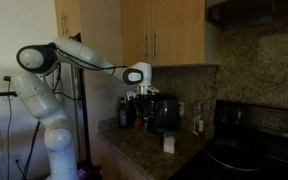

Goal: Pick up the spice bottle and move it to the left.

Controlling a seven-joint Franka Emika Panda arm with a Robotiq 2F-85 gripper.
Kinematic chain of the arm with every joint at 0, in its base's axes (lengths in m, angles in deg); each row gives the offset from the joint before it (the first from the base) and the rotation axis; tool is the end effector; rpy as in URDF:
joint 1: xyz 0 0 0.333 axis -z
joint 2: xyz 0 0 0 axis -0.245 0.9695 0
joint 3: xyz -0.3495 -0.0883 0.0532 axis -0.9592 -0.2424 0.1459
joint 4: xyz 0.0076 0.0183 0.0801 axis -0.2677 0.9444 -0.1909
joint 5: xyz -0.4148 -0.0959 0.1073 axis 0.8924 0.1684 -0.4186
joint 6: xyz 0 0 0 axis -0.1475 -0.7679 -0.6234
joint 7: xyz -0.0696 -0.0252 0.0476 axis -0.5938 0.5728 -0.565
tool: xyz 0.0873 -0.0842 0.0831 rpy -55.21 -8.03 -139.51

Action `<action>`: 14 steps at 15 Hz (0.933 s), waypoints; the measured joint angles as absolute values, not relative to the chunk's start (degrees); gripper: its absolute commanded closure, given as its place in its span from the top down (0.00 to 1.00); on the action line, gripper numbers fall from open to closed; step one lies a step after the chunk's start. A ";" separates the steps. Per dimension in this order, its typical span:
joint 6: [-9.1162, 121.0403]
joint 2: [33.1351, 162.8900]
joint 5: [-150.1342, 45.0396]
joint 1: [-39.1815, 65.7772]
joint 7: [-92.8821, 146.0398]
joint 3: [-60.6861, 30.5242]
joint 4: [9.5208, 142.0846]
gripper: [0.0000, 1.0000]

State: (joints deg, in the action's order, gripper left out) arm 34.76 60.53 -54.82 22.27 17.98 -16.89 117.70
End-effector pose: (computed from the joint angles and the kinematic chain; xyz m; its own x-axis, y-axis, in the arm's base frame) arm 0.4490 -0.1134 0.4599 0.8957 -0.4447 -0.0059 -0.4447 -0.8953 -0.0248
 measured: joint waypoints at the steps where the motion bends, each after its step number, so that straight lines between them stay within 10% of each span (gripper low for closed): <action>1: 35.52 63.10 -57.71 21.38 14.46 -15.77 116.44 1.00; 14: 48.17 79.77 -74.22 19.38 -5.61 -14.79 103.82 1.00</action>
State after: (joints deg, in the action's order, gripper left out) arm 48.17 79.77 -74.22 19.38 -5.61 -14.79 103.82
